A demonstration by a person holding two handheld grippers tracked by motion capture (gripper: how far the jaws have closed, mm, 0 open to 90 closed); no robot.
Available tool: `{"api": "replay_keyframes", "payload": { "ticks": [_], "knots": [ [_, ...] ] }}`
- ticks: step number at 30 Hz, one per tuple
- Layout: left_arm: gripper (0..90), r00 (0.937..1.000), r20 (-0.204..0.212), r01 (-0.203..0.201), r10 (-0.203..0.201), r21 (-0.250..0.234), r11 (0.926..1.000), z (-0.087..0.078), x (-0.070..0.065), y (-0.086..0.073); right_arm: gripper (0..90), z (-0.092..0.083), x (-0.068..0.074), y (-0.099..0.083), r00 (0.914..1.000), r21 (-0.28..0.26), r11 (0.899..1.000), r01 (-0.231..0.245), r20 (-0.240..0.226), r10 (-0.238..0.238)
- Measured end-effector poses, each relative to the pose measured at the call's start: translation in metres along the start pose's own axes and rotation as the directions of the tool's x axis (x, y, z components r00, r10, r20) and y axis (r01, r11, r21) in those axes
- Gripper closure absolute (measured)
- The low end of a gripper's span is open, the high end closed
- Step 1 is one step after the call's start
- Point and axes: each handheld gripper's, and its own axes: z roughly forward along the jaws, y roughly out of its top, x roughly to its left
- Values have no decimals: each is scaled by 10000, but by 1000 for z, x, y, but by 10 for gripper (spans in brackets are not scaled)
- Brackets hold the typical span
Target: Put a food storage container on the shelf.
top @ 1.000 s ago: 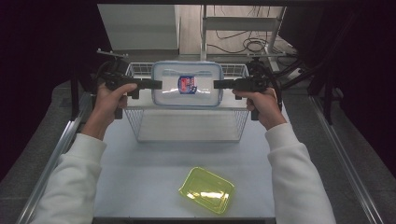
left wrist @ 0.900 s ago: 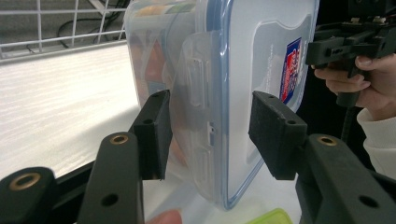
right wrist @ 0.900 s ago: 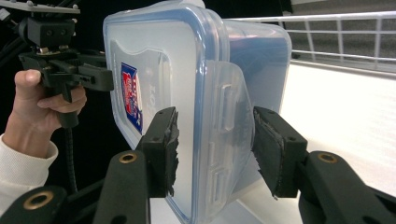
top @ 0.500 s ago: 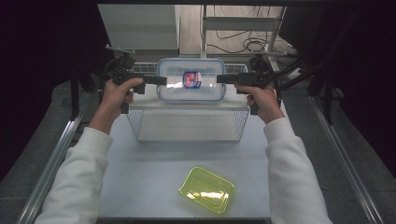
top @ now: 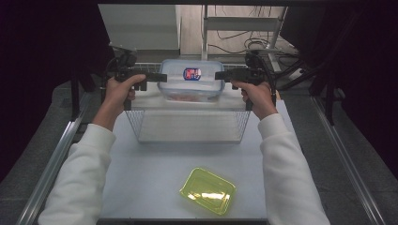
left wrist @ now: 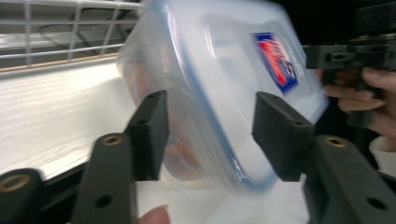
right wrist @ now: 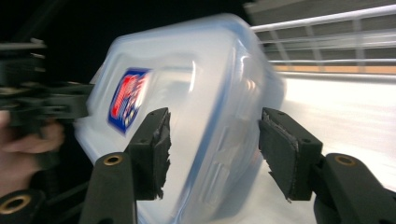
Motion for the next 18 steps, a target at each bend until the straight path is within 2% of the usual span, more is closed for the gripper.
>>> {"api": "replay_keyframes", "payload": {
  "ticks": [2,3,6,9,12,15,16,17,18],
  "knots": [
    [352,9999,-104,123,-125,-187,9997,2,1,0,404,1,2,-1,10000,-46,10000,-10,39,10],
    [354,10000,-40,66,-67,-190,9998,3,1,0,392,0,2,-1,10000,-170,9998,-44,69,45],
    [313,9994,-173,-293,290,-177,9994,3,-4,-3,384,-6,4,-2,10000,-635,9979,-97,2,97],
    [253,9981,-313,-532,522,-332,9980,-2,-11,-5,389,-15,6,-8,9997,-835,9962,234,-47,-239],
    [225,9935,-469,-1055,1042,-264,9941,-11,-21,-10,454,-28,7,-21,9956,-1114,9896,907,-122,-926],
    [202,9925,-167,-1214,1207,-514,9913,-21,-29,-22,518,-36,7,-36,9883,-1162,9817,1509,-26,-1523],
    [198,9922,-167,-1244,1236,-618,9903,-24,-31,-26,597,-38,7,-47,9855,-1083,9799,1675,-76,-1693],
    [198,9912,-182,-1323,1314,-655,9890,-27,-32,-31,597,-38,7,-47,9855,-1083,9799,1675,-76,-1693],
    [195,9916,-169,-1292,1283,-684,9893,-30,-32,-36,638,-38,7,-52,9834,-983,9789,1794,-99,-1812]
  ]
}}
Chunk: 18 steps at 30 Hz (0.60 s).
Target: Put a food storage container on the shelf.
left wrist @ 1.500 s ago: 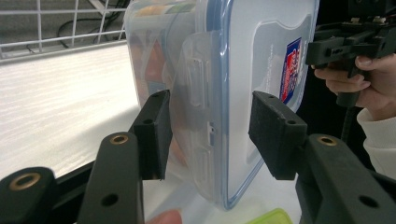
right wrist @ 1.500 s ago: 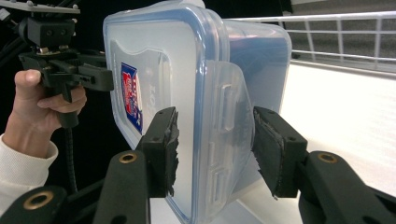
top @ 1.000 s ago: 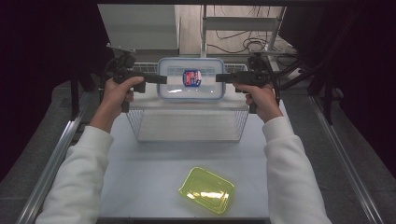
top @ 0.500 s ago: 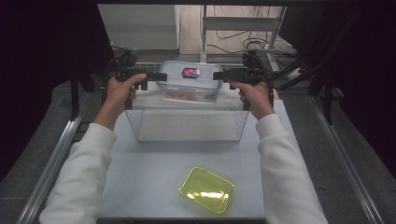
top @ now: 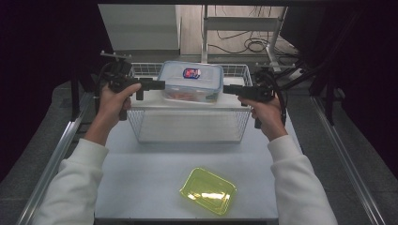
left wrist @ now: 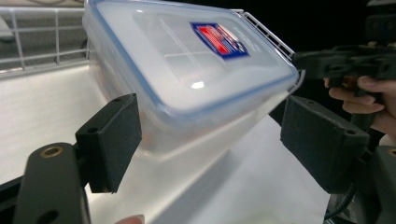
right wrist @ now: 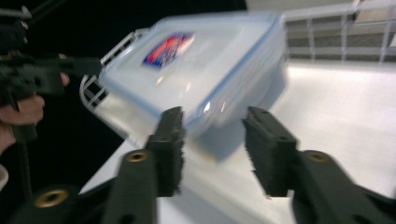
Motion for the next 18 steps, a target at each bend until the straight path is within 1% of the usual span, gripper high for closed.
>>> {"api": "replay_keyframes", "payload": {
  "ticks": [2,3,4,5,6,7,8,10,11,12,13,15,17,18],
  "knots": [
    [197,10000,-14,-27,27,-36,10000,-5,-1,-12,741,2,2,-9,9997,320,9992,254,-66,-252],
    [207,10000,-26,5,-5,-26,10000,-7,-2,-16,819,6,4,-16,9978,534,9965,640,-215,-629],
    [207,10000,76,-36,36,1,10000,-9,-3,-21,819,6,4,-16,9978,534,9965,640,-215,-629],
    [216,9999,153,-78,78,1,10000,-10,-5,-26,867,12,8,-21,9934,799,9906,1112,-373,-1085],
    [216,9998,123,-169,168,20,9999,-11,-7,-31,867,12,8,-21,9934,799,9906,1112,-373,-1085],
    [217,9995,25,-320,320,27,9995,-12,-11,-40,887,19,13,-25,9904,974,9863,1334,-493,-1291],
    [218,9995,25,-320,320,27,9995,-12,-11,-40,887,19,13,-25,9904,974,9863,1334,-493,-1291],
    [218,9990,68,-441,440,46,9990,-12,-13,-48,888,28,17,-26,9875,1000,9829,1546,-460,-1507],
    [219,9988,86,-475,474,67,9989,-12,-14,-53,888,30,18,-26,9875,974,9832,1543,-463,-1504],
    [219,9985,111,-535,534,77,9985,-12,-14,-56,890,38,19,-26,9867,1018,9815,1619,-334,-1593],
    [219,9986,111,-514,513,90,9986,-12,-14,-59,890,38,19,-26,9867,1018,9815,1619,-334,-1593],
    [219,9987,207,-459,458,59,9989,-12,-13,-64,891,44,19,-26,9866,1051,9810,1631,-115,-1628],
    [218,9987,285,-419,418,38,9991,-11,-12,-67,892,46,17,-25,9871,990,9821,1603,-138,-1597],
    [218,9988,284,-408,406,52,9992,-11,-11,-68,891,47,16,-24,9874,957,9828,1578,-76,-1578]
  ]
}}
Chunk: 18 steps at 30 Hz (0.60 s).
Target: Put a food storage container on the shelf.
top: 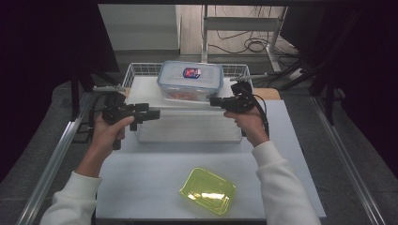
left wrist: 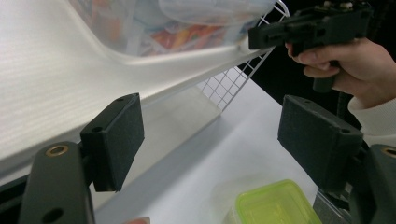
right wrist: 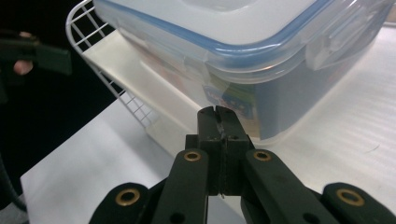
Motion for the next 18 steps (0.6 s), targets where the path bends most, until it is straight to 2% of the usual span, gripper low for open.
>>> {"api": "replay_keyframes", "payload": {
  "ticks": [10,18],
  "knots": [
    [217,9999,-3,158,-158,103,9998,2,3,-8,891,1,-7,3,9994,-184,9996,-202,275,207],
    [212,9998,15,201,-201,177,9996,5,3,-12,891,-1,-10,0,9994,-238,9994,-259,215,264]
  ]
}}
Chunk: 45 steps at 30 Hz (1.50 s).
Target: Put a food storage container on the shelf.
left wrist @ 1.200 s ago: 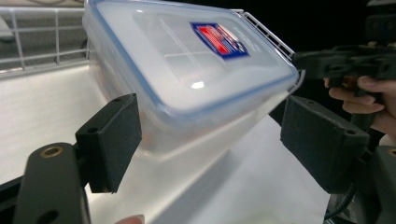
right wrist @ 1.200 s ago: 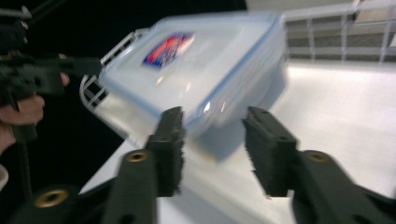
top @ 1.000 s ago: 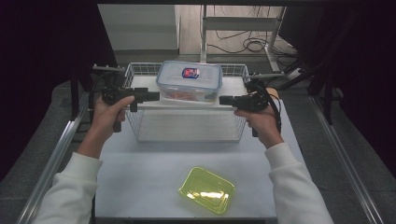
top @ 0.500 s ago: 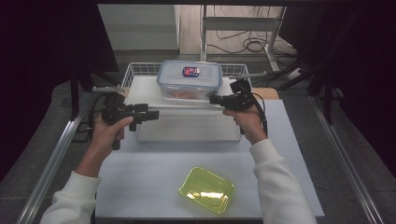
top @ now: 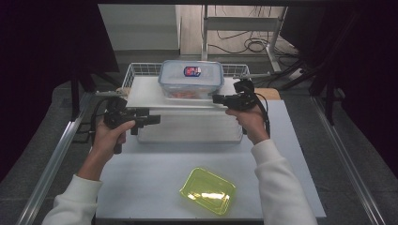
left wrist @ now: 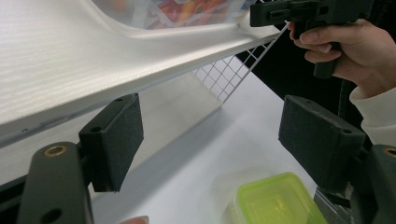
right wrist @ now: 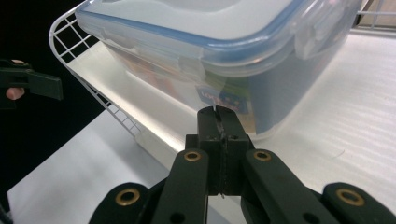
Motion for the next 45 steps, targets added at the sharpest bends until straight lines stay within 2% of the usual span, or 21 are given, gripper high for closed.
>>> {"api": "replay_keyframes", "payload": {
  "ticks": [6,11,12,15,17,19,24,27,29,32,34,38,43,45],
  "knots": [
    [217,10000,84,-7,9,-205,9998,-4,-2,-12,888,-15,4,-14,9985,-100,9998,180,-513,-185],
    [218,9998,168,-47,52,-292,9996,-6,-7,-29,847,-33,11,-35,9947,-99,9988,476,-912,-484],
    [219,9999,162,-55,60,-286,9996,-6,-8,-34,824,-36,13,-42,9928,-65,9981,614,-1031,-618],
    [224,10000,35,-32,32,-171,9998,0,-10,-47,696,-44,19,-59,9913,65,9962,868,-1002,-857],
    [223,9998,-90,-163,163,20,9999,4,-12,-53,579,-46,21,-70,9926,140,9966,808,-919,-792],
    [221,9997,27,-229,229,108,9997,7,-14,-61,470,-48,26,-86,9954,422,9961,774,-598,-748],
    [219,9993,110,-368,364,349,9987,9,-17,-77,385,-50,30,-119,9946,444,9957,818,-673,-787],
    [214,9988,-10,-491,493,631,9968,8,-17,-87,363,-51,27,-134,9950,631,9948,796,-648,-755],
    [214,9990,-108,-415,424,695,9967,7,-16,-93,360,-52,25,-142,9955,641,9959,635,-751,-586],
    [227,9993,-354,-133,151,491,9987,8,-13,-102,353,-54,22,-152,9954,701,9963,492,-857,-431],
    [229,9991,-371,-179,205,690,9975,12,-12,-104,352,-55,20,-155,9956,764,9956,549,-804,-487],
    [230,9972,-590,-392,452,983,9944,16,-15,-109,351,-58,18,-163,9975,969,9948,323,-657,-260],
    [229,9982,-466,-321,378,1167,9926,15,-12,-120,350,-61,16,-179,9992,1291,9916,127,-382,-78],
    [229,9973,-596,-357,434,1248,9915,12,-11,-124,350,-64,13,-185,9994,1356,9907,-65,-314,108]
  ]
}}
